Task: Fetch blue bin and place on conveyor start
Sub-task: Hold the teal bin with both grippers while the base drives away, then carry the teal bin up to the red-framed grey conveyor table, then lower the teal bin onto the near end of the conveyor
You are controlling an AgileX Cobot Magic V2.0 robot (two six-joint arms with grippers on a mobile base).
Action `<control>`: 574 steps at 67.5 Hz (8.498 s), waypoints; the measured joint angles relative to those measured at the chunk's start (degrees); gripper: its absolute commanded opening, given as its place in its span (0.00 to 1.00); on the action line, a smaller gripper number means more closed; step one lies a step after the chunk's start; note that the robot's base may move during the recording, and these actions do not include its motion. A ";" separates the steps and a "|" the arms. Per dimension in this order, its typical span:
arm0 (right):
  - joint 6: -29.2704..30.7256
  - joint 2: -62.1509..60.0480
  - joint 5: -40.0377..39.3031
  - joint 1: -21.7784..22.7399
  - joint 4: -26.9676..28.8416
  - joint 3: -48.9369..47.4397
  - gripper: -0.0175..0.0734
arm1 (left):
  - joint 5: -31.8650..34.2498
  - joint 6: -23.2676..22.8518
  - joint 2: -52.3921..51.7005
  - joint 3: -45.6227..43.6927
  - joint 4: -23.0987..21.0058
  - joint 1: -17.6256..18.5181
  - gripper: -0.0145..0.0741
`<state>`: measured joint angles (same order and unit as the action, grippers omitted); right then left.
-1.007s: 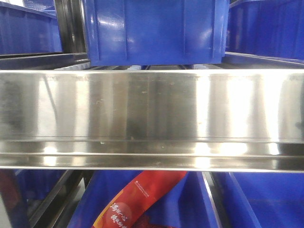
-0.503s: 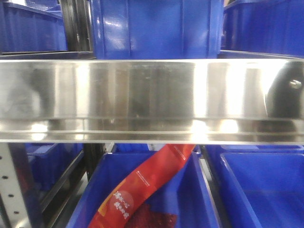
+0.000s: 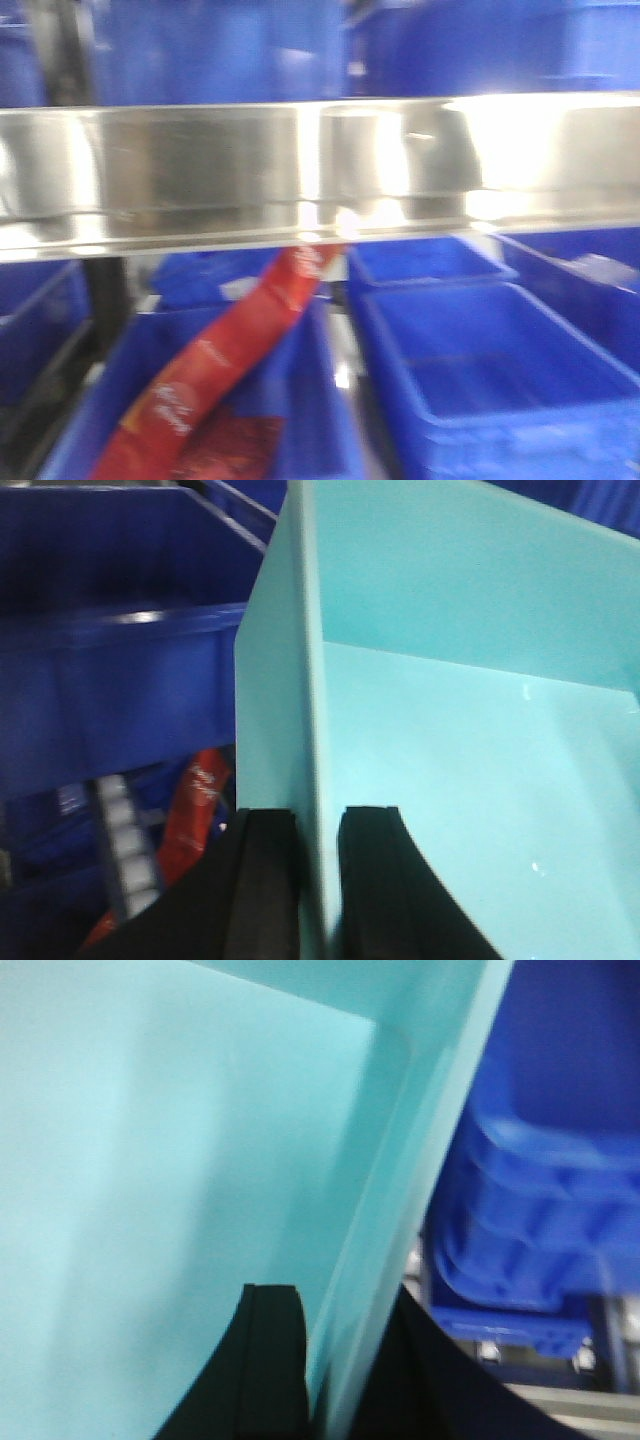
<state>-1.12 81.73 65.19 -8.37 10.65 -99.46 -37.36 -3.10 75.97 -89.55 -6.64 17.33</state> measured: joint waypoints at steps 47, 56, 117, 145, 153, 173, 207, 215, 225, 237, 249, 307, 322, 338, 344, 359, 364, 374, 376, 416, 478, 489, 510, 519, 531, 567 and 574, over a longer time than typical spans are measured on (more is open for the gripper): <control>0.00 0.00 0.00 0.00 0.00 0.00 0.03 | 0.00 0.00 0.00 0.00 0.00 0.00 0.04; 0.00 0.00 0.00 0.00 0.00 0.00 0.03 | 0.00 0.00 0.00 0.00 0.00 0.00 0.04; 0.00 0.00 0.00 0.00 0.00 0.00 0.03 | 0.00 0.00 0.00 0.00 0.00 0.00 0.04; 0.00 0.00 0.00 0.00 0.00 0.00 0.03 | 0.00 0.00 0.00 0.00 0.00 0.00 0.04; 0.00 0.00 0.00 0.00 0.00 0.00 0.03 | 0.00 0.00 0.00 0.00 0.00 0.00 0.04; 0.00 0.00 0.00 0.00 0.00 0.00 0.03 | 0.00 0.00 0.00 0.00 0.00 0.00 0.04; 0.00 0.00 0.00 0.00 0.00 0.00 0.03 | 0.00 0.00 0.00 0.00 -0.11 0.00 0.04; 0.00 0.00 0.00 0.00 0.00 0.00 0.03 | 0.00 0.00 0.00 0.00 -0.11 0.00 0.04; 0.00 0.00 0.00 0.00 0.00 0.00 0.03 | 0.00 0.00 0.00 0.00 -0.11 0.00 0.04; 0.00 0.00 0.00 0.00 0.00 0.00 0.03 | 0.00 0.00 0.00 0.00 -0.11 0.00 0.04; 0.00 0.00 0.00 0.00 0.00 0.00 0.03 | 0.00 0.00 0.00 0.00 -0.11 0.00 0.04; 0.00 0.00 0.00 0.00 0.00 0.00 0.03 | 0.00 0.00 0.00 0.00 0.00 0.00 0.04; 0.00 0.00 -0.66 0.00 0.00 0.00 0.03 | 0.04 0.00 0.00 0.00 0.10 0.00 0.04; 0.00 0.09 -4.12 0.00 0.00 0.00 0.03 | 0.49 0.00 0.00 0.00 0.36 0.00 0.04; 0.11 0.09 -6.23 0.00 -0.11 0.00 0.03 | 0.77 0.00 0.00 0.00 0.45 0.00 0.04; 0.34 0.09 -11.81 0.00 -0.61 0.00 0.03 | 1.62 0.00 0.00 0.00 0.67 0.00 0.04; 0.34 0.09 -13.75 0.00 -0.73 0.00 0.03 | 1.74 0.00 0.00 0.00 0.67 0.00 0.04; 0.56 0.13 -15.96 0.00 -0.95 0.00 0.03 | 1.87 -0.12 0.00 0.00 0.67 0.00 0.04; 0.56 0.13 -16.09 0.00 -1.06 0.00 0.03 | 1.87 -0.22 0.00 0.00 0.67 0.00 0.04; 0.80 0.13 -16.74 0.00 -1.06 0.00 0.03 | 1.87 -0.43 0.00 0.00 1.00 0.00 0.04; 1.12 0.13 -16.78 0.00 -1.06 0.00 0.03 | 1.87 -0.54 0.00 0.00 1.22 0.00 0.04; 1.12 0.13 -16.89 0.00 -1.06 0.00 0.03 | 1.76 -0.54 0.00 0.00 1.22 0.00 0.04; 1.12 0.13 -16.89 0.00 -1.06 0.00 0.03 | 1.76 -0.54 0.00 0.00 1.22 0.00 0.04; 1.12 0.13 -16.89 0.00 -1.06 0.00 0.03 | 1.76 -0.54 0.00 0.00 1.22 0.00 0.04; 1.12 0.13 -16.89 0.00 -1.06 0.00 0.03 | 1.76 -0.54 0.00 0.00 1.22 0.00 0.04; 1.12 0.13 -16.89 0.00 -1.06 0.00 0.03 | 1.76 -0.54 0.00 0.00 1.22 0.00 0.04; 1.12 0.13 -16.89 0.00 -1.06 0.00 0.03 | 1.76 -0.54 0.00 0.00 1.22 0.00 0.04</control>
<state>0.00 81.85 48.31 -8.37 9.58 -99.46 -35.60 -3.65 75.97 -89.55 -5.42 17.33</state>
